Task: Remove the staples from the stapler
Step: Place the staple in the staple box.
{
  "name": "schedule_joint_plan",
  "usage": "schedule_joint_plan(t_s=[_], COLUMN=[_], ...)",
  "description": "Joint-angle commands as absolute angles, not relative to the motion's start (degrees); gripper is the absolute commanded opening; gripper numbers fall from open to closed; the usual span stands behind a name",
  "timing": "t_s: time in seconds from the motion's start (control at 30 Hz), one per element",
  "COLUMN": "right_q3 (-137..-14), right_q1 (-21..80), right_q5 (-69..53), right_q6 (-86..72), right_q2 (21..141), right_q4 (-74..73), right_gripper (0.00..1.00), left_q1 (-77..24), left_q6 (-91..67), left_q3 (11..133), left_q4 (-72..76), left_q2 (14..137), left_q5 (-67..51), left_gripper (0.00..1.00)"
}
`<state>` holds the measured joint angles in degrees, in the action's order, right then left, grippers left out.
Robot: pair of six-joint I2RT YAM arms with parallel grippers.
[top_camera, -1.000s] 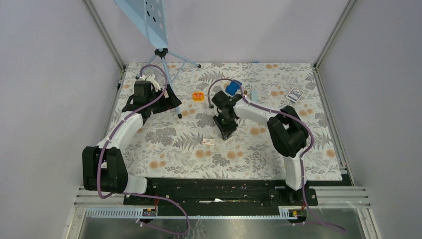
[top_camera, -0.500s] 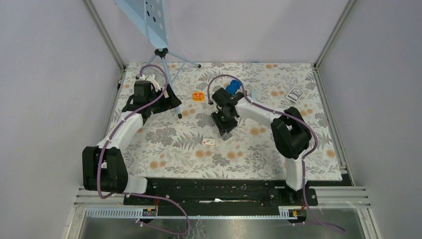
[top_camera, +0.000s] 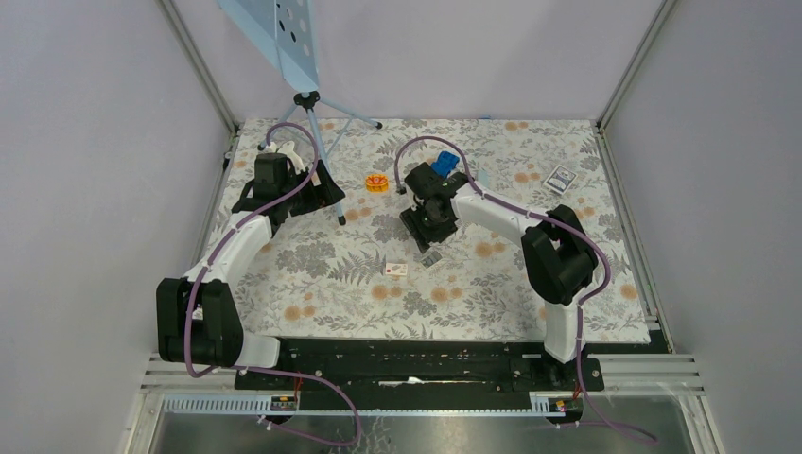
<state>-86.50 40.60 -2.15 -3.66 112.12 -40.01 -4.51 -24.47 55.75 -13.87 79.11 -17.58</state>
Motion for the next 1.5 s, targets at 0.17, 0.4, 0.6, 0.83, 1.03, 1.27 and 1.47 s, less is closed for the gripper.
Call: schedule_joint_plan(t_s=[0.17, 0.4, 0.6, 0.83, 1.03, 1.27, 1.47], right_q3=[-85.7, -85.18, -85.09, -84.87, -84.73, -84.7, -84.81], right_q1=[39.29, 39.29, 39.25, 39.16, 39.11, 39.07, 39.05], right_q5=[-4.62, -6.5, -6.29, -5.67, -5.8, -5.65, -5.45], right_q6=[-0.83, -0.27, -0.4, -0.7, -0.73, -0.79, -0.7], right_q2=[112.91, 114.36, 115.16, 115.9, 116.18, 116.32, 116.46], right_q4=[-40.71, -41.11, -41.03, -40.96, -40.94, -41.04, -41.12], right_gripper=[0.62, 0.61, 0.61, 0.61, 0.59, 0.54, 0.5], left_q1=[-4.45, -4.47, -4.46, -4.48, -4.47, -4.48, -4.48], left_q6=[-24.7, -24.7, -24.7, -24.69, -24.68, -24.7, -24.7], left_q3=[55.85, 55.81, 55.83, 55.79, 55.81, 55.88, 55.91], left_q4=[-11.6, -11.6, -11.62, -11.6, -11.69, -11.69, -11.69], left_q2=[76.72, 76.93, 76.99, 76.95, 76.99, 77.07, 77.15], left_q5=[-18.28, -18.2, -18.23, -18.2, -18.13, -18.16, -18.24], left_gripper=[0.87, 0.87, 0.87, 0.87, 0.87, 0.87, 0.87])
